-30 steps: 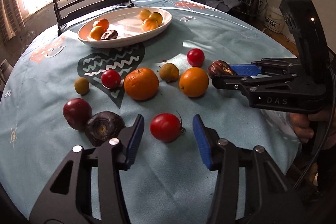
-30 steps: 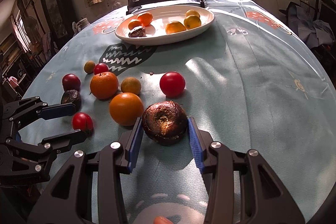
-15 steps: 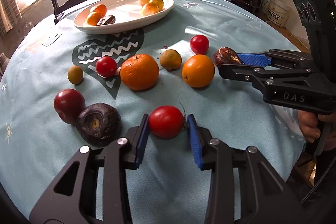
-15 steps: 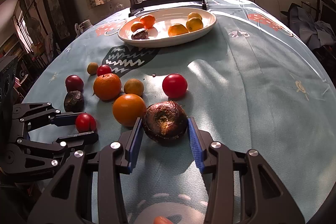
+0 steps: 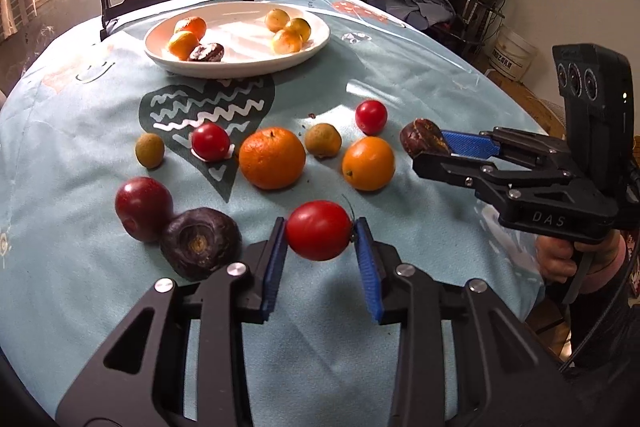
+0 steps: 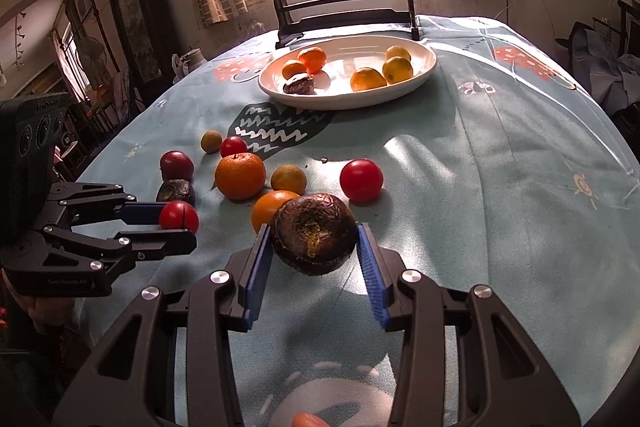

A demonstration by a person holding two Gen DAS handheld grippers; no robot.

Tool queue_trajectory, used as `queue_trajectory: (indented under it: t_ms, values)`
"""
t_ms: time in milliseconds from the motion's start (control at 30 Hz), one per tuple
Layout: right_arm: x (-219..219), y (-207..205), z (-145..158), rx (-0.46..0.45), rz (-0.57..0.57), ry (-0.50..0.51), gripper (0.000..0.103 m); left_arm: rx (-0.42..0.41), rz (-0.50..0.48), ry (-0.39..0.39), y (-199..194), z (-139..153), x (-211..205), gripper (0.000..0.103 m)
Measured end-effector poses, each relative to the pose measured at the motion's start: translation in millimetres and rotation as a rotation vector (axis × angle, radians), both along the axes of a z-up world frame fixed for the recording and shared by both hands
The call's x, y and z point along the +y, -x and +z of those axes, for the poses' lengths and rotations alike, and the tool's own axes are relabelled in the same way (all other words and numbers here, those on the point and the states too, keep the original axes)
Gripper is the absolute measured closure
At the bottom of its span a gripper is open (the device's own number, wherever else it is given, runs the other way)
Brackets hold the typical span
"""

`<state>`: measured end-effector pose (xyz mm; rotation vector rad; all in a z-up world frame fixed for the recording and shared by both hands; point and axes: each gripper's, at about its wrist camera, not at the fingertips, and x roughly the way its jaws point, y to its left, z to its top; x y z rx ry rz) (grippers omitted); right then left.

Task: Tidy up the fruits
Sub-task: 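Carry both fruits to the white plate and open both grippers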

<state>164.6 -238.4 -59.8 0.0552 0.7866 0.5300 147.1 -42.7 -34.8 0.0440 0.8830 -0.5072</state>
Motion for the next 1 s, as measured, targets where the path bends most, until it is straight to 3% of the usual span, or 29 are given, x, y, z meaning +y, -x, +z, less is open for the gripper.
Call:
queue_trajectory:
  t_ms: [100,200,333,567,900,933,1000]
  values:
    - [2.5,-14.6,19.0,-0.009,0.028,-0.072,0.06,-0.05,0.018,0.026,-13.9,26.6,10.0,0.068]
    - [12.3,-40.7,39.5,-0.073,-0.004,-0.078,0.06,-0.073,0.048,0.076,-39.9,46.6,19.5,0.068]
    - [27.8,-94.4,45.0,-0.07,-0.013,-0.107,0.06,-0.08,0.125,0.086,-89.8,59.9,27.4,0.068]
    - [57.4,-163.1,29.1,-0.063,-0.019,0.021,0.06,-0.042,0.156,0.0,-180.6,47.6,20.7,0.068]
    - [65.6,-179.7,10.2,-0.018,0.039,0.036,0.06,0.01,0.124,-0.094,-258.9,26.0,-10.8,0.068]
    - [66.3,-179.4,10.6,-0.02,0.038,0.041,0.06,0.013,0.131,-0.103,-262.4,24.1,-11.9,0.067]
    - [65.0,-176.8,12.2,-0.025,0.031,0.035,0.052,0.007,0.158,-0.117,-264.3,24.4,-11.6,0.044]
